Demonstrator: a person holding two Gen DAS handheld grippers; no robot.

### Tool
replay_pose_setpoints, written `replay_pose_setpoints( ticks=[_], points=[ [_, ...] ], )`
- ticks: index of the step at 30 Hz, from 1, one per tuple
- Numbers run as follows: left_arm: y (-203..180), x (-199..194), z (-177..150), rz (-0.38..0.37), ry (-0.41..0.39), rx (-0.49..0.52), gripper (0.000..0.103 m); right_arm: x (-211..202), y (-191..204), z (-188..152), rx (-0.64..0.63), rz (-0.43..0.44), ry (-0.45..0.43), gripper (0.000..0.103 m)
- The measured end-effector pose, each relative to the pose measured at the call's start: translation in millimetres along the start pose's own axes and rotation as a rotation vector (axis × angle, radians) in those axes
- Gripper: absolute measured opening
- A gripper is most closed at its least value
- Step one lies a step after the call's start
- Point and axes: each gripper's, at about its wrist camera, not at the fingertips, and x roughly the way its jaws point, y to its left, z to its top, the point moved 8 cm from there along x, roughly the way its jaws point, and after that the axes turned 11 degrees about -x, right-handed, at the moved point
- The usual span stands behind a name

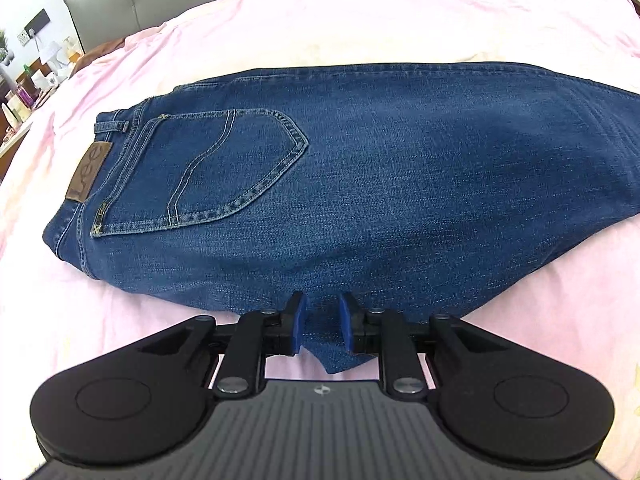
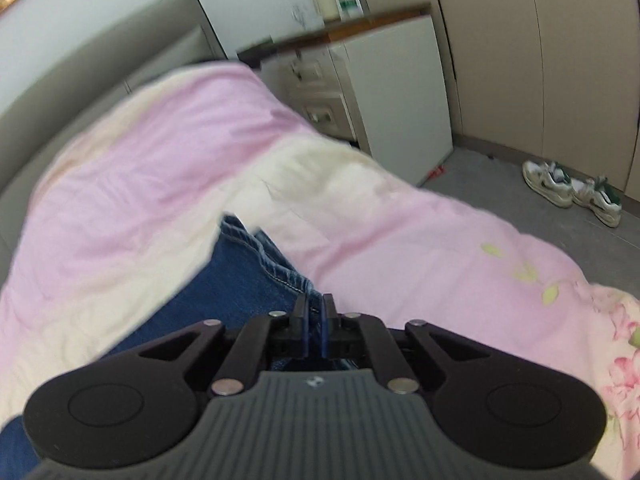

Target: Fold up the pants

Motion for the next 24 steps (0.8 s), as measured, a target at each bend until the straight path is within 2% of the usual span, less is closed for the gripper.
replay_pose_setpoints(
  ticks=[2,4,5,7,10,11,13,15,17,19,21,22,24],
  points=[
    [3,2,0,-0.002,0.008,-0.014,0.025,18,-3,-21,-0.015,-0.039,0.101,0.0],
    [4,2,4,-0.008,0.001,-0.02,0.025,25,-6,-26,-0.016,-0.049,0.101,0.005],
    [5,0,7,-0.016,-0.007,-0.022,0.025,25,-8,-23,-0.033,-0.07,0.101,0.02],
    [7,-2,14,-0.033,-0.025,-0.03,0.025,21,-7,-14,-0.092,-0.105,0.087,0.036],
    [11,3,28,-0.013,-0.041,-0.036,0.026,12,6,11,-0.191,-0.059,0.024,0.037],
    [12,6,32,-0.002,-0.045,-0.04,0.026,13,13,20,-0.206,-0.03,0.004,0.04],
    [15,13,43,0.015,-0.055,-0.056,0.026,19,27,36,-0.214,0.03,-0.021,0.047],
    [19,21,50,0.022,-0.059,-0.082,0.026,31,42,53,-0.209,0.057,-0.046,0.047],
    [23,28,56,0.017,-0.058,-0.112,0.026,47,53,65,-0.196,0.064,-0.048,0.046],
    [28,34,61,0.006,-0.055,-0.141,0.026,64,61,71,-0.192,0.066,-0.034,0.04],
    [30,40,66,-0.001,-0.059,-0.16,0.026,80,68,71,-0.221,0.028,-0.003,0.019],
    [31,42,69,-0.001,-0.063,-0.165,0.026,87,69,69,-0.237,0.001,0.011,0.0],
    [32,46,73,-0.002,-0.066,-0.166,0.026,103,64,64,-0.262,-0.086,0.056,0.0]
  ],
)
